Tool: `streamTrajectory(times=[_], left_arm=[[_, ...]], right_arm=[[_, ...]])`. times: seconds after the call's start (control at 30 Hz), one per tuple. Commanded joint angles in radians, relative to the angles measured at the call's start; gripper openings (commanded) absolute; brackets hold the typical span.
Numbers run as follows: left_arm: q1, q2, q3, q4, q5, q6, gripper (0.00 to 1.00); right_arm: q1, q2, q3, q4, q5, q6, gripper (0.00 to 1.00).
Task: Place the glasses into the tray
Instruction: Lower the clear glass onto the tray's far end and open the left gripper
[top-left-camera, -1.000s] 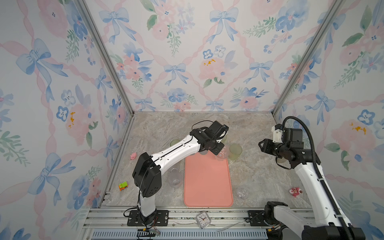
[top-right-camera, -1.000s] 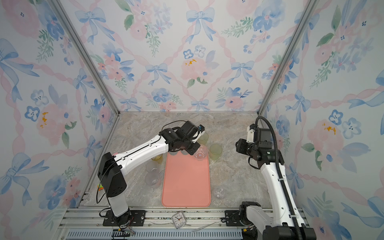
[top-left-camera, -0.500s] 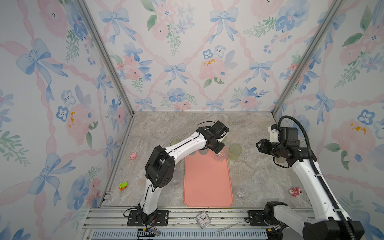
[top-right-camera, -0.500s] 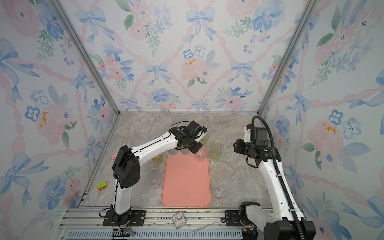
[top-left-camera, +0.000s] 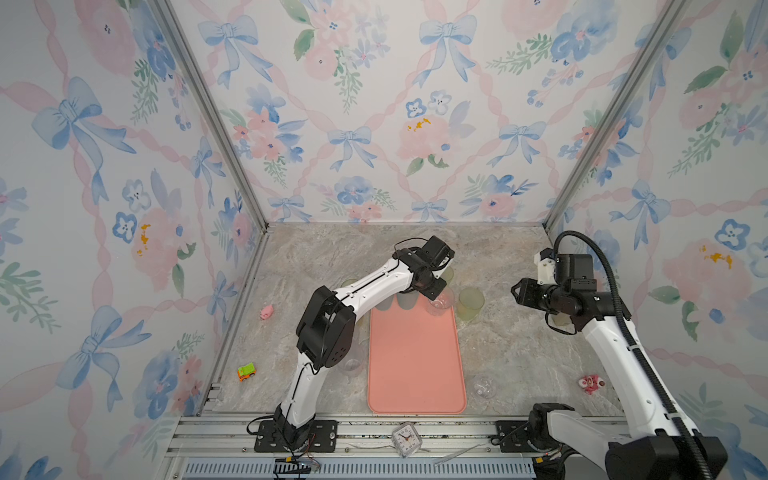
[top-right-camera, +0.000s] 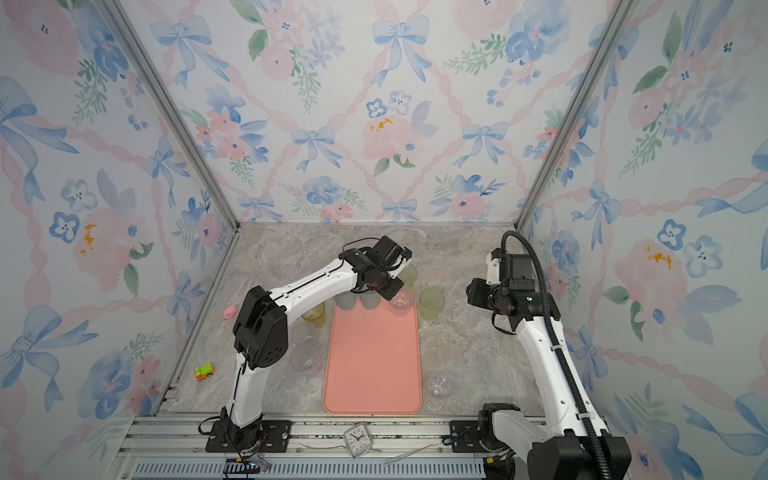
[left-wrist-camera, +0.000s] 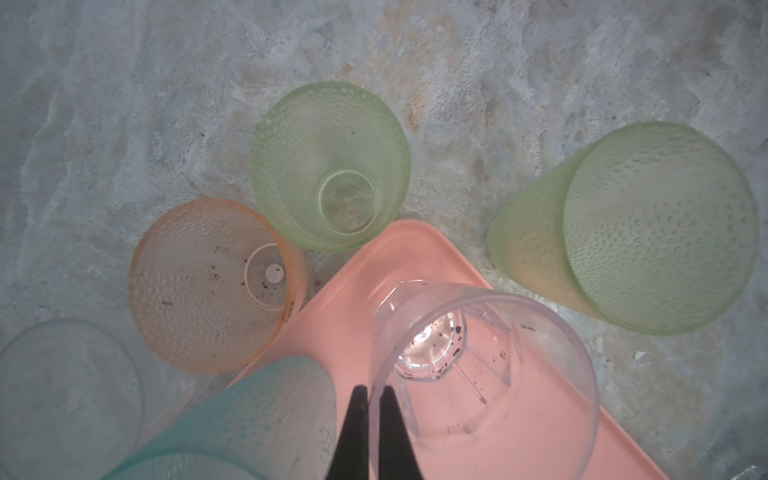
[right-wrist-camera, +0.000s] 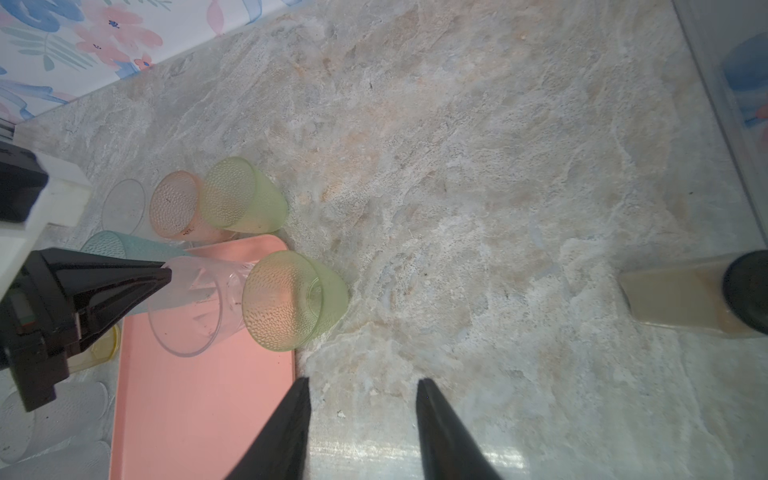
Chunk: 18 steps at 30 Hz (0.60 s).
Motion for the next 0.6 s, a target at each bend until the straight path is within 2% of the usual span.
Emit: streamTrajectory(times=[0.0, 0.57], left_arm=[[0.008, 0.022, 0.045, 0.012, 0.010, 0.018, 0.00], [0.020, 0.062, 0.069, 0.013, 0.026, 0.026, 0.00]], right_arm=[[0.010, 0.009, 0.018, 0.010, 0.012, -0.013, 0.45], [0.013, 0.032, 0.024, 0.015, 0.013, -0.014, 0.46]])
